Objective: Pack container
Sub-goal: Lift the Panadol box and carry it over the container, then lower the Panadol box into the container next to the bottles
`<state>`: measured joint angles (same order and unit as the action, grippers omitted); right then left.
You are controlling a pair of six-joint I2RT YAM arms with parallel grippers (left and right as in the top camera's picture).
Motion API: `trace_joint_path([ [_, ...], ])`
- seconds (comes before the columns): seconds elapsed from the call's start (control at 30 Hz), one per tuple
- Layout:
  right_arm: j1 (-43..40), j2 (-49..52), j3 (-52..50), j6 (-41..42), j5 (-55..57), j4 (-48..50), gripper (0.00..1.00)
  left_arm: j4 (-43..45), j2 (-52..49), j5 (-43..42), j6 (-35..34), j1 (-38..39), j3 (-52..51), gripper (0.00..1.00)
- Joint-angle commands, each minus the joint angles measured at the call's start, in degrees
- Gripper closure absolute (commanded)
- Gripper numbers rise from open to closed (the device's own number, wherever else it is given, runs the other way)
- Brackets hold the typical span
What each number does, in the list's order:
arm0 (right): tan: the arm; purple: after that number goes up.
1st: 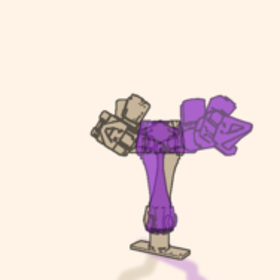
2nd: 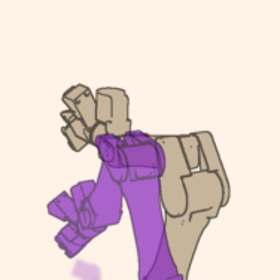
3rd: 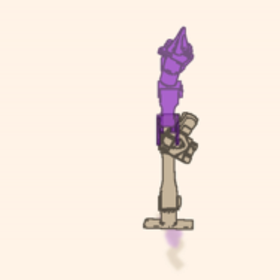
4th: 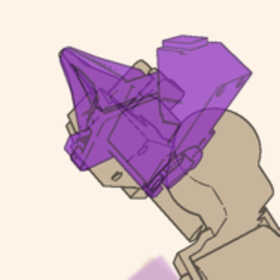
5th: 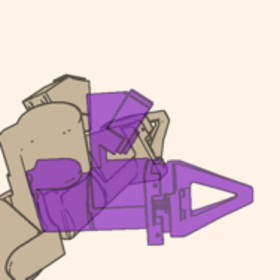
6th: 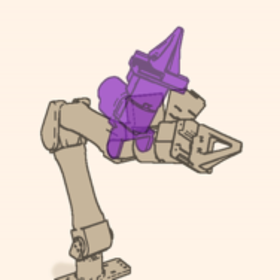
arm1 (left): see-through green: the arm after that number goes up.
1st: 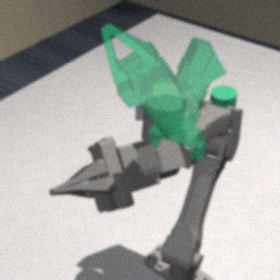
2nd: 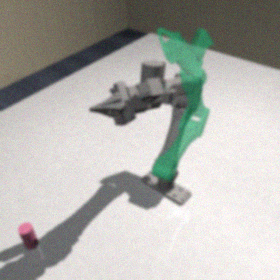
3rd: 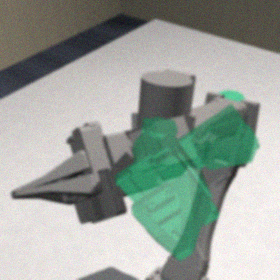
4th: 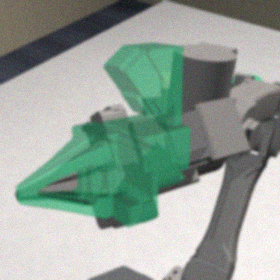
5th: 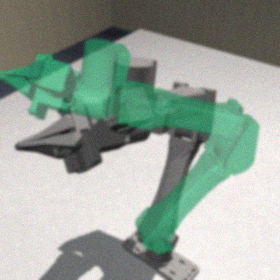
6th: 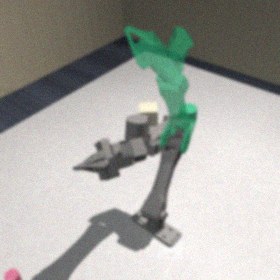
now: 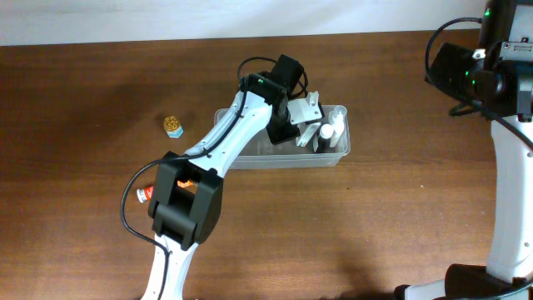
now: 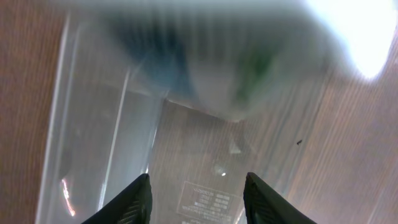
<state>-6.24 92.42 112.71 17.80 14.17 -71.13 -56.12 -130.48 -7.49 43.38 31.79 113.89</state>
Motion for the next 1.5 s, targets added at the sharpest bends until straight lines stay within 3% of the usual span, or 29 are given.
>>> trace_joint_path([
  [0.0, -0.22, 0.11, 0.83, 0.02, 1.09, 0.13, 0.02, 0.94, -0.48, -0.61, 1.55, 0.31, 0.59, 0.53],
  [0.53, -0.22, 0.11, 0.83, 0.04, 1.09, 0.13, 0.02, 3.08, -0.44, -0.63, 0.59, 0.31, 1.07, 0.54],
  [0.87, -0.22, 0.11, 0.83, 0.04, 1.11, 0.13, 0.02, 3.43, -0.44, -0.72, -5.25, 1.27, 11.1, 0.52],
  [1.03, -0.22, 0.11, 0.83, 0.02, 1.11, 0.13, 0.02, 4.48, -0.44, -0.85, -5.25, 2.97, 12.98, 0.43],
  [1.47, -0.22, 0.11, 0.83, 0.02, 1.11, 0.13, 0.01, 5.38, -0.46, -0.9, -5.25, 4.96, 12.96, 0.43],
])
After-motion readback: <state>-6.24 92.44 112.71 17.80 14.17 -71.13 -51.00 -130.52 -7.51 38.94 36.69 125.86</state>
